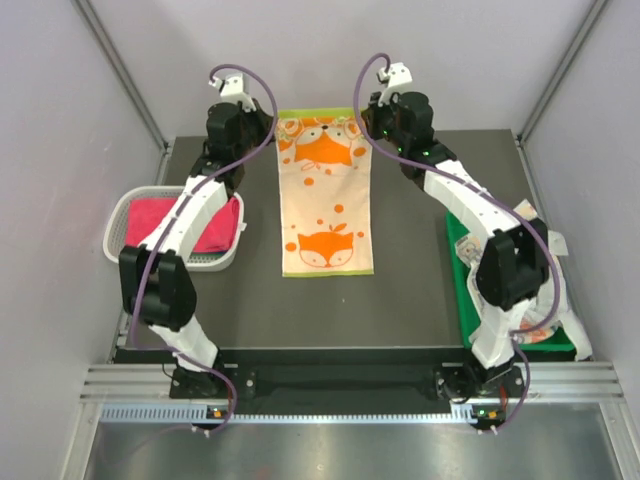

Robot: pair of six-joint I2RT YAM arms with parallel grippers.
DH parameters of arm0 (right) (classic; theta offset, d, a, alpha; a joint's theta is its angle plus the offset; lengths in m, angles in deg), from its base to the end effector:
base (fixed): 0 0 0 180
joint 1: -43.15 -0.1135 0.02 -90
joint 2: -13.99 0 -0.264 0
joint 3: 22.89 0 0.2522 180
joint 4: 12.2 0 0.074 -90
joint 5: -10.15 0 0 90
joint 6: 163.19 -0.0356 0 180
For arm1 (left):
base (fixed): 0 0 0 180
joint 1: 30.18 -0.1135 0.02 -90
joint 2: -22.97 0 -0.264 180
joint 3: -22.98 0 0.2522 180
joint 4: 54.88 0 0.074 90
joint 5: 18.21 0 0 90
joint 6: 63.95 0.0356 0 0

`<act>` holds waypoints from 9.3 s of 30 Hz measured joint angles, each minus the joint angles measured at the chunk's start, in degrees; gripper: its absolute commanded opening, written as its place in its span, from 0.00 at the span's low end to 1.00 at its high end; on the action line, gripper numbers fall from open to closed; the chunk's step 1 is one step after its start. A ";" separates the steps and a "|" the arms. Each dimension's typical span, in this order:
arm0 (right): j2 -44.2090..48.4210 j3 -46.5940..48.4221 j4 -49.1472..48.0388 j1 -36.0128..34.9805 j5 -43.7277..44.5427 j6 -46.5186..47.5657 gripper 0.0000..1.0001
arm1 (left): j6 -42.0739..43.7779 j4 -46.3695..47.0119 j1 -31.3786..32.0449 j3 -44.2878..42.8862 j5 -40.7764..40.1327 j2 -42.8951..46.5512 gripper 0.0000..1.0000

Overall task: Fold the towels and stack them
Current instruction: Flatten out the crumpled towel, then fold the towel

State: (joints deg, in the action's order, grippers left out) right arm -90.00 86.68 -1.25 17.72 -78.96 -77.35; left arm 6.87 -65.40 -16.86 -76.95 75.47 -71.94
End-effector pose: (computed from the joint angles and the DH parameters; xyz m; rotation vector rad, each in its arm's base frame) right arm 0.4012 0.1901 0.3839 -0.2981 1.6516 0.3776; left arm 0.3915 -0.0950 0.3881 -0.0371 1.6888 -0.4813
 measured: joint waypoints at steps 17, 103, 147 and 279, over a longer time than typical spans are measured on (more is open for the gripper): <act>-7.21 -11.26 -6.73 1.33 -0.74 -2.54 0.04 | -5.18 9.22 -0.98 13.73 3.52 -9.92 0.00; 19.28 -60.96 -21.00 -8.94 -2.12 -19.39 0.31 | -11.41 12.92 3.72 58.69 3.65 20.11 0.24; -9.46 -24.26 0.83 0.98 1.99 -21.35 0.41 | -7.82 -9.81 3.65 9.68 -9.42 -20.79 0.48; -14.69 -16.98 7.67 3.02 2.73 -12.57 0.00 | -17.62 7.15 7.26 22.49 -11.74 -17.46 0.00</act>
State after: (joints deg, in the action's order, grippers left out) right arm -104.68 69.70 6.42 20.73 -76.23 -89.92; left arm -10.75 -58.25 -9.60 -54.46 63.73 -89.41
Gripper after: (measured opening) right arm 0.009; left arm 0.030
